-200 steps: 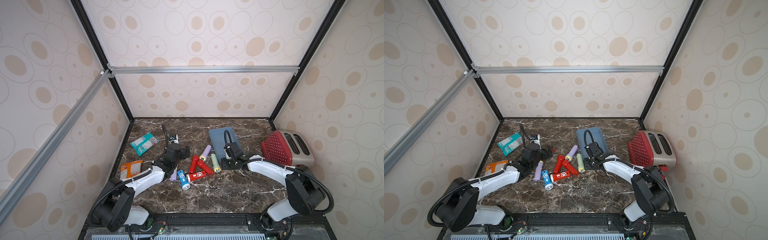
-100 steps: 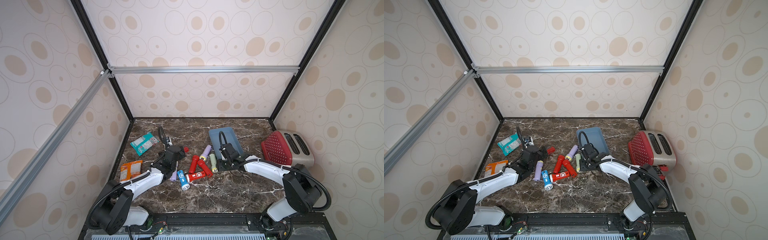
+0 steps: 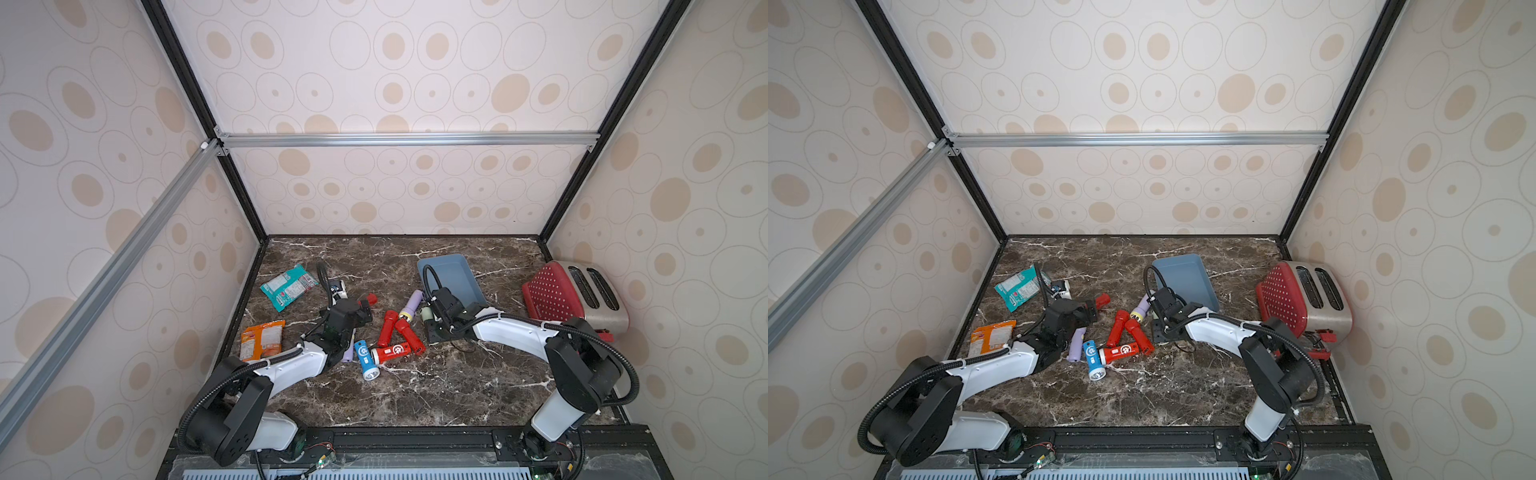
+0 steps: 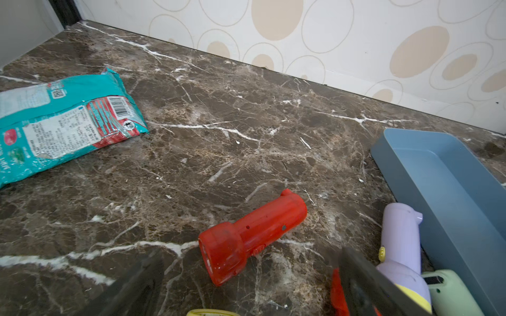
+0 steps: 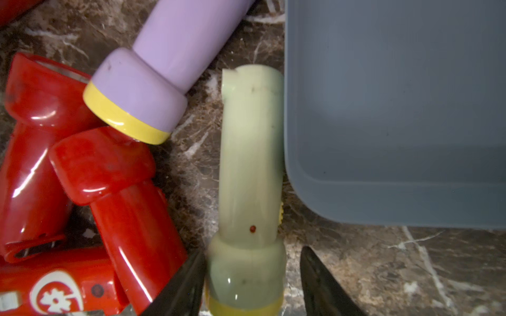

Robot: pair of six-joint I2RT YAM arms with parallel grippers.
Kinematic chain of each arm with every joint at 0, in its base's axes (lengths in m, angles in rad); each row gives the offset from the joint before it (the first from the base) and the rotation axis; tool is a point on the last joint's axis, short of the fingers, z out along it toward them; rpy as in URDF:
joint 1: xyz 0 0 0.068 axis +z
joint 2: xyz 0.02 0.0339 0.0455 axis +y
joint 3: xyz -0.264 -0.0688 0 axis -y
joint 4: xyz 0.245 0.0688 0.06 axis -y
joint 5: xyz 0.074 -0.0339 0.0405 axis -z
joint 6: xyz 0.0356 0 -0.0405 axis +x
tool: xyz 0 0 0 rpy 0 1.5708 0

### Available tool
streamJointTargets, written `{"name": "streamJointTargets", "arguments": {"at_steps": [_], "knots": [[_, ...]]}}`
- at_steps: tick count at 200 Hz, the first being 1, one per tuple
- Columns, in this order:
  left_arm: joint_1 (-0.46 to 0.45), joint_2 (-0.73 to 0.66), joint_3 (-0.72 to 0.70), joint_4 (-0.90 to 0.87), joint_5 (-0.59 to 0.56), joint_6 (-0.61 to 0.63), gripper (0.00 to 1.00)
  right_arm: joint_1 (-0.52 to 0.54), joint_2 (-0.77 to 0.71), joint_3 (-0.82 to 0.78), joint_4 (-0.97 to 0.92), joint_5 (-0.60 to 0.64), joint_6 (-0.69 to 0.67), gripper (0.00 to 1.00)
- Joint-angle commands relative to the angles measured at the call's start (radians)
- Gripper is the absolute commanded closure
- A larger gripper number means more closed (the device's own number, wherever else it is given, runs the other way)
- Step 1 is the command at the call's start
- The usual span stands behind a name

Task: Put the flashlights into the storage boxes
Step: Pick up the flashlight from the center of the board.

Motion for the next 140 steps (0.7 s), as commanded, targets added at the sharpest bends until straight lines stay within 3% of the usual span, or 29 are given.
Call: {"name": "streamJointTargets", "arguments": {"at_steps": [1,51,93,119,140], "knots": [[0.002,-0.002,0.015,0.027,0.016,0.012,0.01,0.012,0.02,0.032,-0.03,0.04,-0.002,0.43],[0.002,-0.032,-0.007,0.034,-0.006,0.005,0.01,0.027,0.064,0.025,-0.011,0.047,0.009,0.41],[0.002,-0.053,-0.025,0.045,-0.028,0.005,0.01,0.039,0.065,0.02,-0.013,0.064,0.016,0.33],[0.002,-0.054,-0.022,0.042,-0.025,0.011,0.01,0.039,0.064,0.018,-0.01,0.077,0.016,0.35],[0.002,-0.053,-0.019,0.04,-0.028,0.011,0.01,0.039,0.063,0.021,-0.009,0.071,0.014,0.43]]}}
